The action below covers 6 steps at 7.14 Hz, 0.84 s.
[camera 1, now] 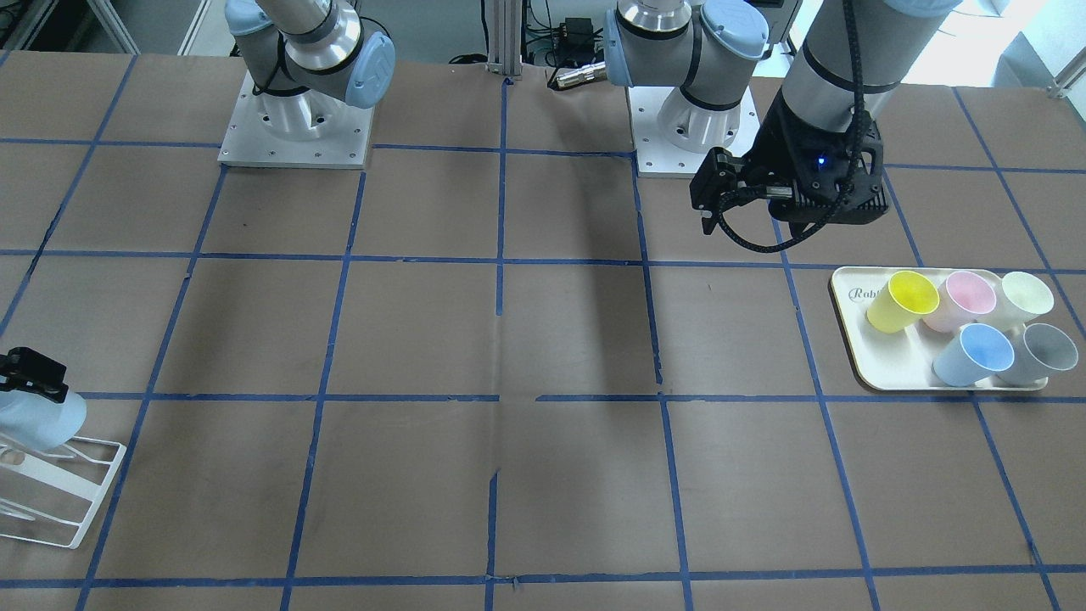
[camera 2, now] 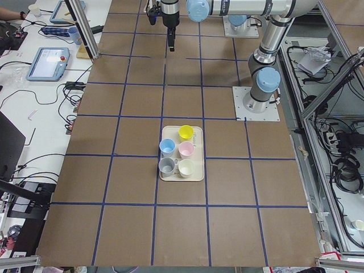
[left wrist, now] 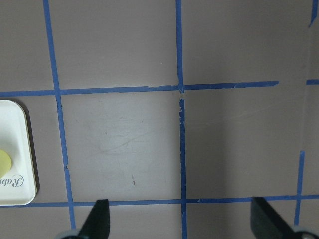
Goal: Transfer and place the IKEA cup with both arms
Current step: 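Close the right gripper on the light blue cup's base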
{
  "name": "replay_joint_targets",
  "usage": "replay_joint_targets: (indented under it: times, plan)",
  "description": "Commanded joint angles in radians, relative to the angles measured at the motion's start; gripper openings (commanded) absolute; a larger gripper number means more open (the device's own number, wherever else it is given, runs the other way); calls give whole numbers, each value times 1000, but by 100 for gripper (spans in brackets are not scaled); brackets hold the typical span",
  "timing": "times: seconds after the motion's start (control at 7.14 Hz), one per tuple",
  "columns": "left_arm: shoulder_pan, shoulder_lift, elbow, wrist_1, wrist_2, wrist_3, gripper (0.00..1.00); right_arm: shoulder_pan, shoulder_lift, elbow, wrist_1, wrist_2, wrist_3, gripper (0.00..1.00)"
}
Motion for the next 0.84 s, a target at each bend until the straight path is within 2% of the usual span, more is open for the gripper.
replay_joint_targets:
  times: [0.0,0.14,0.42,0.7]
  plan:
    - [-10,17,-7,-8,4,-8,100,0,11,1,1,0,0,90]
    - [-10,11,-9,-2,6,-4,100,-2,13,1,1,2,-2,84]
    - [2,3,-9,4,6,4,100,-2,11,-1,2,2,-2,58]
    - [6,2,-9,4,9,4,100,-2,5,-13,2,0,-3,46]
